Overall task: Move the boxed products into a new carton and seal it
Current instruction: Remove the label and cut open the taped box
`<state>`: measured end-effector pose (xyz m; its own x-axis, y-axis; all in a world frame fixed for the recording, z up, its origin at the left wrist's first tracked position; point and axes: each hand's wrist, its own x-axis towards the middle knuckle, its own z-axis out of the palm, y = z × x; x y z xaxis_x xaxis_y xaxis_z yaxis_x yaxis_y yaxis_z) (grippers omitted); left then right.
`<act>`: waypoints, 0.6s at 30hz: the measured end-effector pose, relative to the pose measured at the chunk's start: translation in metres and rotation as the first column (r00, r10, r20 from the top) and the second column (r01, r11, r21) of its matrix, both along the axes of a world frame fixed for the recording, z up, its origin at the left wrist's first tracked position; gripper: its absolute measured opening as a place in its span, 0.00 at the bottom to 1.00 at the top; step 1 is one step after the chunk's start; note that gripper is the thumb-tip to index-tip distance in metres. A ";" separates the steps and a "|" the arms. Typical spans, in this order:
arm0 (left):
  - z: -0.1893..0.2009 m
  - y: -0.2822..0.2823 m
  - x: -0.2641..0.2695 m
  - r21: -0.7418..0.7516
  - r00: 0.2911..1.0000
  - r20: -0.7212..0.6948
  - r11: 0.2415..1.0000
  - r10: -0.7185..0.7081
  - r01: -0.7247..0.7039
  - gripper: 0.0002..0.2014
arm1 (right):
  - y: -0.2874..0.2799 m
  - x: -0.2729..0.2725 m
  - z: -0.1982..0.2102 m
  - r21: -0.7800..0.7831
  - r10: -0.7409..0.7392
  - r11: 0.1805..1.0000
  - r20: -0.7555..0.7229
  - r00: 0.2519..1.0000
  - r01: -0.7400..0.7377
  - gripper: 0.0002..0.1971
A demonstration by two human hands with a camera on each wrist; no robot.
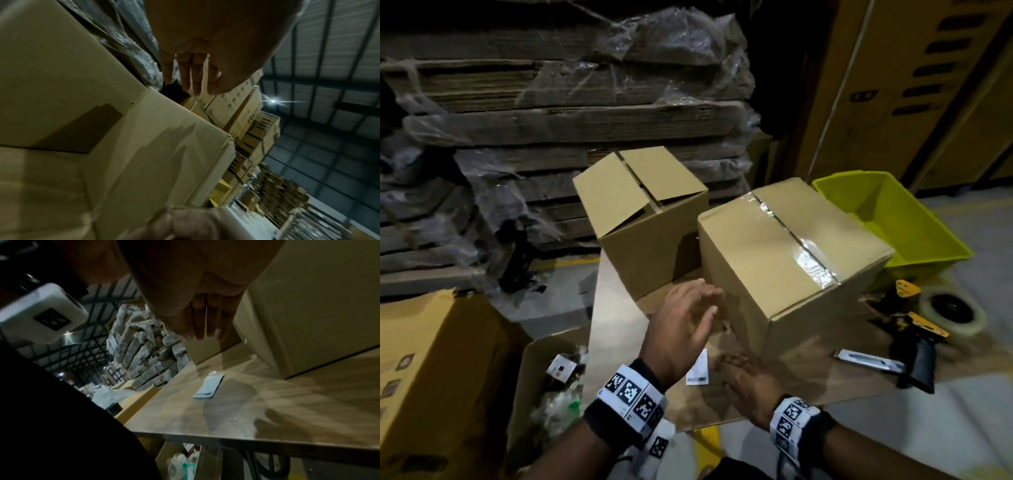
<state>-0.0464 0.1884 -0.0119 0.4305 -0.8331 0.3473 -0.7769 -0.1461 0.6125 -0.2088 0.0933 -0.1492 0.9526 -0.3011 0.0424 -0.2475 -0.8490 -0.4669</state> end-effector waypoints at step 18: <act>0.018 -0.136 -0.069 0.067 0.979 0.053 0.979 -0.198 0.194 0.17 | -0.153 -0.135 0.012 -0.098 -0.622 0.781 -0.203 0.756 0.617 0.15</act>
<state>-0.1156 0.0527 0.0059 0.2371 -0.9198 0.3127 -0.8286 -0.0235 0.5593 -0.3442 -0.0593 -0.1376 0.5439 -0.8302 -0.1222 -0.8130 -0.4853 -0.3216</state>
